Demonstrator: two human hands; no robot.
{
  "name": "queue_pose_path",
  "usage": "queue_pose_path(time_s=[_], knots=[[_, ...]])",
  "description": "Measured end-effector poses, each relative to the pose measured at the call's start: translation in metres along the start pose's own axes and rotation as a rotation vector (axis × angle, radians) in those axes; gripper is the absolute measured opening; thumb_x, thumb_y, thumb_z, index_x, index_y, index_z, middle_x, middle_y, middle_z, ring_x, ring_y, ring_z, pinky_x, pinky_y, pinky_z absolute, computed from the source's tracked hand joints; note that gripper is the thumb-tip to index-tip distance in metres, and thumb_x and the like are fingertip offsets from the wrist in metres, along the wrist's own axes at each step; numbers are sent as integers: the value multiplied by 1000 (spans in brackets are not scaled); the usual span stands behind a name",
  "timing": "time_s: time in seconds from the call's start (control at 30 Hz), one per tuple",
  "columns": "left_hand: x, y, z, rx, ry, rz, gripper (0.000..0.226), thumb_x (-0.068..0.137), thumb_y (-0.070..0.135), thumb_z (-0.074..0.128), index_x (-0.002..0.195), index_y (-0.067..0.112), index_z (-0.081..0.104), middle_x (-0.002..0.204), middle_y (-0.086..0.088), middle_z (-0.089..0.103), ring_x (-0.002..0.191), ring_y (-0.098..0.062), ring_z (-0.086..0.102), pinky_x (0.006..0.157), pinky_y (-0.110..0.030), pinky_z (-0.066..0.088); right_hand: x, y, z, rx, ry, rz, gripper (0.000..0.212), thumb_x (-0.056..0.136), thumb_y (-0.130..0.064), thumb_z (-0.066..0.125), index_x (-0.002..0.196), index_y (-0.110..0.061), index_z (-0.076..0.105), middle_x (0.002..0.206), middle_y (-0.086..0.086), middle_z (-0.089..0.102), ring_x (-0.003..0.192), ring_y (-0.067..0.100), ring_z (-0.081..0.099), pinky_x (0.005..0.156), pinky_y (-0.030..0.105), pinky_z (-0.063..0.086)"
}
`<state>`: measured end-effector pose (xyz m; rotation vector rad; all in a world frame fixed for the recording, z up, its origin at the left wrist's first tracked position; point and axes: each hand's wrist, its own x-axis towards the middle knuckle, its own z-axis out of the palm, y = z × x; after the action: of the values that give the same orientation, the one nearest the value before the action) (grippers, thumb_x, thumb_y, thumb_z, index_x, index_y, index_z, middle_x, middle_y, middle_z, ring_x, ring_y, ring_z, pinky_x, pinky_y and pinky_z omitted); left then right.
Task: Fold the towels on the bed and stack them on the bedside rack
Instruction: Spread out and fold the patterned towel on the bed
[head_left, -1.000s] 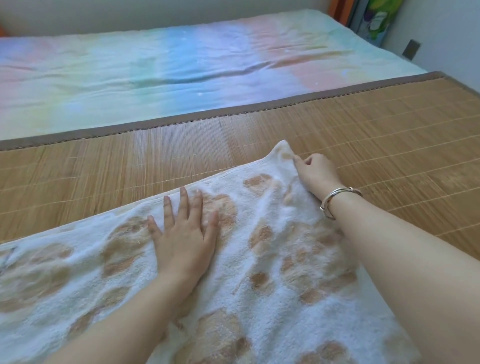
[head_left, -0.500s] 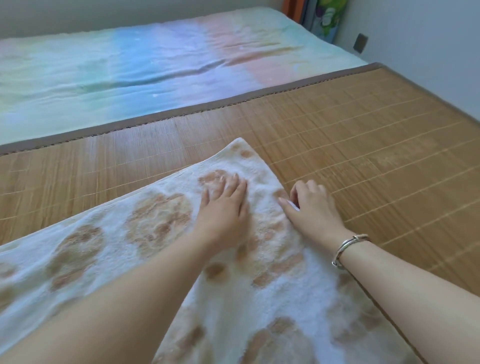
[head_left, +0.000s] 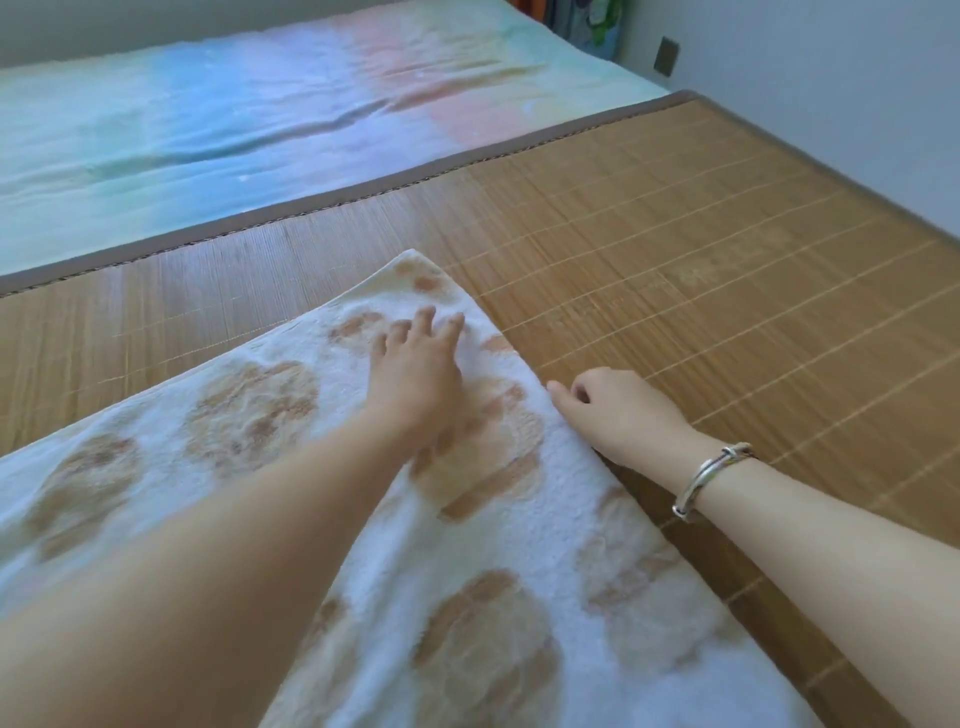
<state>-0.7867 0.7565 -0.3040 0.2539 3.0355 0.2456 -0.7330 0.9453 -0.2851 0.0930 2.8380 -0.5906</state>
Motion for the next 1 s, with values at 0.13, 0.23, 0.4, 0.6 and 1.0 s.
queue_pose_path(time_s=[0.13, 0.23, 0.4, 0.6, 1.0], knots=[[-41, 42, -5, -279, -31, 151, 41, 95, 24, 42, 136, 29, 45, 125, 0, 48, 107, -24, 53, 86, -35, 44, -54, 25, -9, 59, -196, 51, 39, 86, -50, 52, 71, -14, 57, 65, 6, 63, 56, 19, 51, 55, 30, 38], [-71, 68, -3, -439, -195, 163, 35, 98, 32, 40, 132, 31, 50, 94, -1, 61, 74, -16, 56, 67, -30, 47, -87, 35, -6, 72, -312, 53, 32, 78, -44, 59, 66, -18, 46, 63, -1, 47, 57, 17, 42, 53, 30, 32], [-111, 90, -8, -516, -212, 48, 39, 93, 52, 43, 124, 34, 57, 93, 9, 60, 83, -14, 61, 73, -30, 50, -130, 30, -1, 369, -330, -62, 26, 75, -23, 62, 98, -12, 60, 85, 0, 68, 75, 17, 66, 68, 35, 54], [-147, 79, -46, -721, -170, -125, 17, 84, 13, 58, 99, 14, 50, 83, -1, 53, 68, -14, 58, 56, -24, 54, -178, 8, -9, 405, -311, -190, 26, 76, -11, 60, 101, -13, 61, 79, -5, 58, 71, 9, 54, 65, 27, 44], [-350, -82, -160, -1242, 174, -349, 34, 83, -9, 37, 104, 5, 60, 101, -14, 59, 84, -23, 61, 67, -31, 58, -328, -175, 16, 486, -305, -429, 40, 70, -26, 55, 106, -8, 60, 84, 4, 56, 78, 18, 52, 69, 33, 41]])
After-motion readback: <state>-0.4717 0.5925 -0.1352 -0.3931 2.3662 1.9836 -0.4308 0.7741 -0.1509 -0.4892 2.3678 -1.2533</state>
